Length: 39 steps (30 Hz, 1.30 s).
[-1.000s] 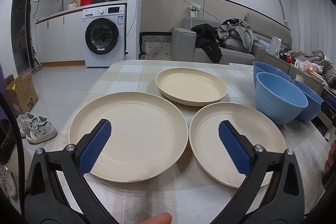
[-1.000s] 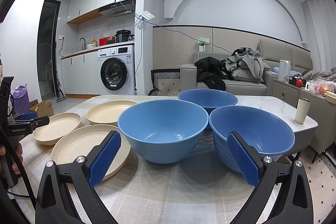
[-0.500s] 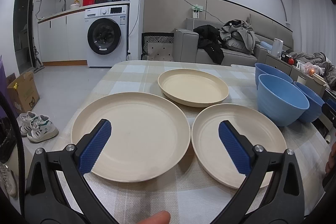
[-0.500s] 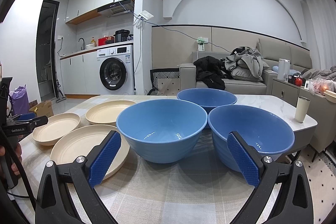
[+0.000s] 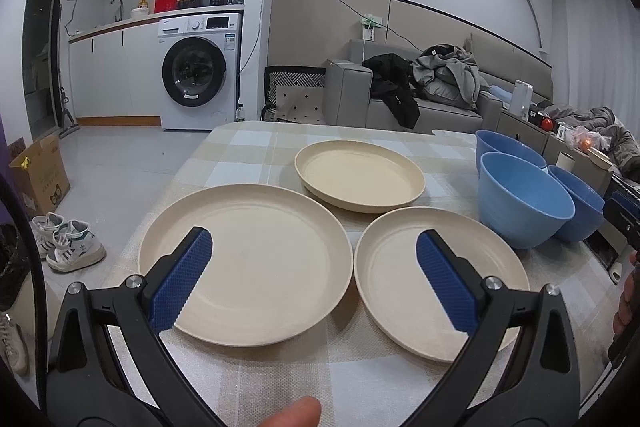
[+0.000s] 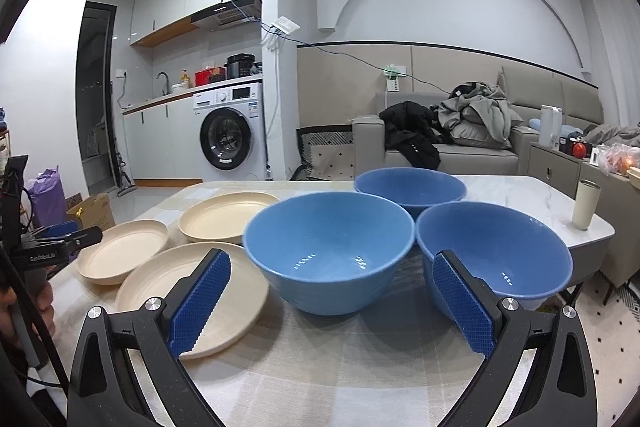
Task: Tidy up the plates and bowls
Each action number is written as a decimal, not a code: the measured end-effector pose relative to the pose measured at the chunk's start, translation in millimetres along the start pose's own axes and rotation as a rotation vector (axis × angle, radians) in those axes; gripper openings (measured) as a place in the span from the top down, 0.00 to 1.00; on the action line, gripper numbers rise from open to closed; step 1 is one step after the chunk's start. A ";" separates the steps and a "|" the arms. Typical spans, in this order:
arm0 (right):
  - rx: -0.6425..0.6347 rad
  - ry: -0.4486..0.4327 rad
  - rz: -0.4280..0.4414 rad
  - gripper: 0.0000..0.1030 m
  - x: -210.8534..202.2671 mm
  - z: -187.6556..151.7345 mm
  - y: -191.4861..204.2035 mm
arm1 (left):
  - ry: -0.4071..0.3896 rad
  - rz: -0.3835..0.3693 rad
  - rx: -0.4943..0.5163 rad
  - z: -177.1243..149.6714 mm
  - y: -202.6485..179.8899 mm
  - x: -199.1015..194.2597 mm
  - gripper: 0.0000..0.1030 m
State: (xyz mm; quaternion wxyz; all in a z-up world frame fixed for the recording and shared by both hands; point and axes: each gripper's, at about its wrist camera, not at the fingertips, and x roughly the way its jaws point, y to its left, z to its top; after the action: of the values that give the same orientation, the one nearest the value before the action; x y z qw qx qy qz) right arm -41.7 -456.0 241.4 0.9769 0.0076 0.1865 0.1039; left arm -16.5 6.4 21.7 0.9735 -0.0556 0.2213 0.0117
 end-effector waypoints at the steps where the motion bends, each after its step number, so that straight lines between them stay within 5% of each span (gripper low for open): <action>1: 0.000 0.003 0.009 0.00 -1.7 2.5 2.3 | -0.002 -0.003 -0.002 2.8 0.9 -3.4 0.01; 19: -0.032 0.077 0.177 0.00 9.1 47.3 81.6 | 0.062 0.061 0.019 33.6 18.2 -42.7 0.01; 39: -0.104 0.192 0.269 0.00 79.0 80.6 139.1 | 0.148 0.152 -0.073 53.0 76.5 -17.5 0.01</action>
State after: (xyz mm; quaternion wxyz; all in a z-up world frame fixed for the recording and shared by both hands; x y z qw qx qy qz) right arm 31.8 -301.8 295.2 0.9310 -0.0279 0.2706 0.2435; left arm -13.1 88.5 68.8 0.9482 -0.0749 0.2955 0.0895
